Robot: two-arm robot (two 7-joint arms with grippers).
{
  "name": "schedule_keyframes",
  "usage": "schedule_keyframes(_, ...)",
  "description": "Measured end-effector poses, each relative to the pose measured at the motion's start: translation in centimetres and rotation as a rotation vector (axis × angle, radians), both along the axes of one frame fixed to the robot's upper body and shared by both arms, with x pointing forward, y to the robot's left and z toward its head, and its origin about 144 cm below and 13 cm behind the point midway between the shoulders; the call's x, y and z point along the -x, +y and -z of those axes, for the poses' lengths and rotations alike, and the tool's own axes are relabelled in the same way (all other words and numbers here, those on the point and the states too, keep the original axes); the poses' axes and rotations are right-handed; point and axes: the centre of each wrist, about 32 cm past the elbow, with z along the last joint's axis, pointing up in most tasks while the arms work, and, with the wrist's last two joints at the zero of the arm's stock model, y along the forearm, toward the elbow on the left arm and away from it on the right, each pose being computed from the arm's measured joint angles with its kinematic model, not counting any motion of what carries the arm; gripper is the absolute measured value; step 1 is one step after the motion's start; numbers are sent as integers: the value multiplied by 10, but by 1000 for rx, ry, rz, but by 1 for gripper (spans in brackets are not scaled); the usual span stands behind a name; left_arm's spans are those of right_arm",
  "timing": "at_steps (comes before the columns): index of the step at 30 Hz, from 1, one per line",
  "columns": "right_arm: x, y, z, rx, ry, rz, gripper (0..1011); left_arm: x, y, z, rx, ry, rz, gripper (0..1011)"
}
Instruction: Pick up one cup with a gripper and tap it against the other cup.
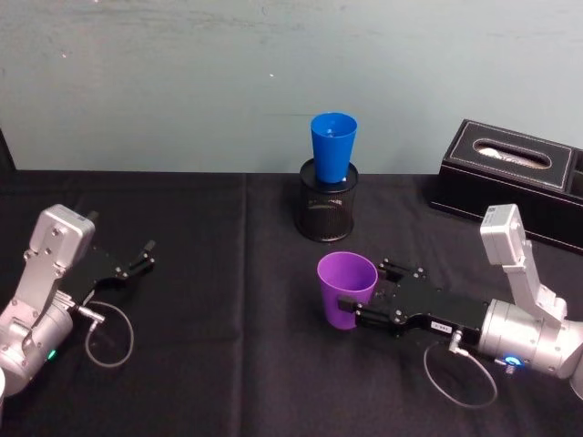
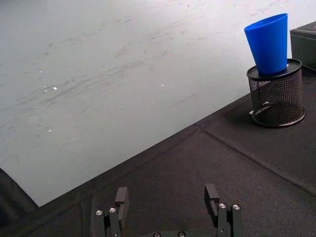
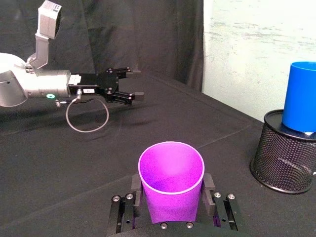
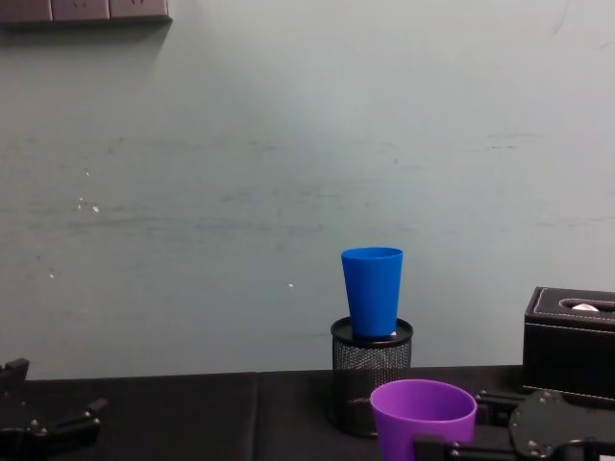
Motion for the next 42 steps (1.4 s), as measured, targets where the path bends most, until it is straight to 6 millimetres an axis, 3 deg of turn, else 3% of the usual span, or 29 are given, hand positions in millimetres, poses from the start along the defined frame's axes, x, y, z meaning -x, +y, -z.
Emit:
schedule_keyframes(25,-20,-5,31,-13,35,28,721,0,0,0,0,0,0,1011)
schedule_keyframes(42,-22,-4,34,-18,40,31,721,0,0,0,0,0,0,1011)
